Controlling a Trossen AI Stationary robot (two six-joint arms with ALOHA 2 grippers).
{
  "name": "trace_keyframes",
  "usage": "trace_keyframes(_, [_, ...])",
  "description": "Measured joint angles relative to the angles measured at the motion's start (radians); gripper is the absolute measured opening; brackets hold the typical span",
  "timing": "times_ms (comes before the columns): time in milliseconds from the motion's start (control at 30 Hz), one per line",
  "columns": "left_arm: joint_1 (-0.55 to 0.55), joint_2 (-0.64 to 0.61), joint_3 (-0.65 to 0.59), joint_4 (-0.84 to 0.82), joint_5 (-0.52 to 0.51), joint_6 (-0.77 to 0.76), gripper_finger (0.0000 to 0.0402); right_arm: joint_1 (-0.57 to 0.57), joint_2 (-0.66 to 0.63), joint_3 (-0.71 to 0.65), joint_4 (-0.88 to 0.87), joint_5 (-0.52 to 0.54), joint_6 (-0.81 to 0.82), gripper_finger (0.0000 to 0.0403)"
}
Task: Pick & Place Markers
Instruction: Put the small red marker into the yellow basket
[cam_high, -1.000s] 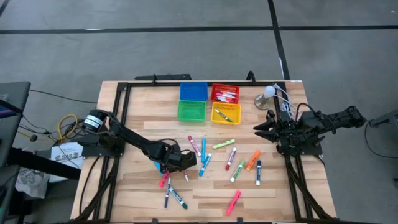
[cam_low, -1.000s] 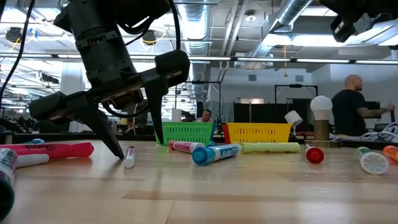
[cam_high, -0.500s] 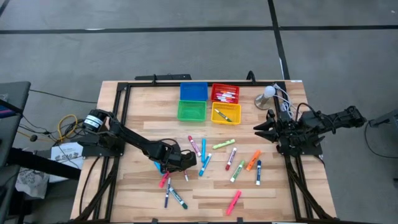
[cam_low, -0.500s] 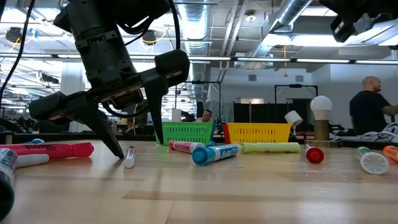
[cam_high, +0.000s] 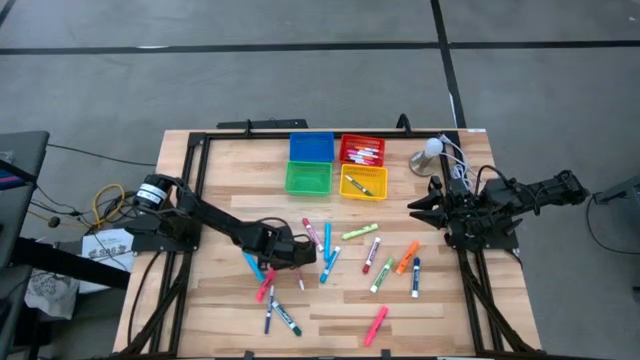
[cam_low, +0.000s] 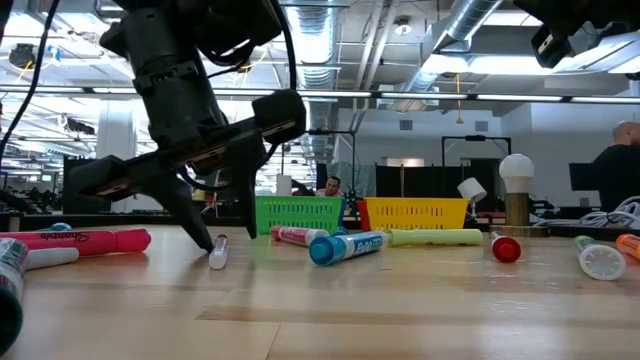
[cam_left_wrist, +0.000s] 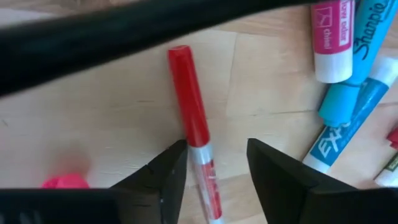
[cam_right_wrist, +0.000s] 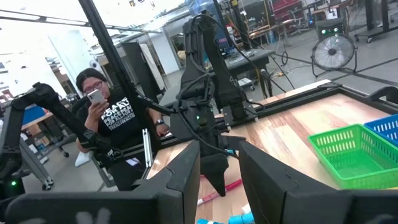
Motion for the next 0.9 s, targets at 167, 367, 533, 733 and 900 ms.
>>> trace_keyframes(167, [0.007, 0.0, 0.0, -0.01, 0.02, 0.01, 0.0127, 0.0, 0.0, 0.0, 0.0, 0.0, 0.0, 0.0102])
trace_keyframes(367, [0.007, 0.0, 0.0, -0.017, 0.017, 0.01, 0.0086, 0.0, 0.0, 0.0, 0.0, 0.0, -0.002, 0.0102])
trace_keyframes(533, [0.007, 0.0, -0.017, -0.013, 0.009, 0.008, 0.0055, 0.0, 0.0, 0.0, 0.0, 0.001, -0.002, 0.0102])
trace_keyframes(733, [0.016, -0.002, -0.041, -0.002, 0.009, -0.006, 0.0037, 0.0, 0.0, 0.0, 0.0, 0.001, -0.003, 0.0102])
trace_keyframes(900, [0.045, -0.001, -0.044, 0.027, 0.009, 0.006, 0.0045, 0.0, 0.0, 0.0, 0.0, 0.001, -0.002, 0.0102])
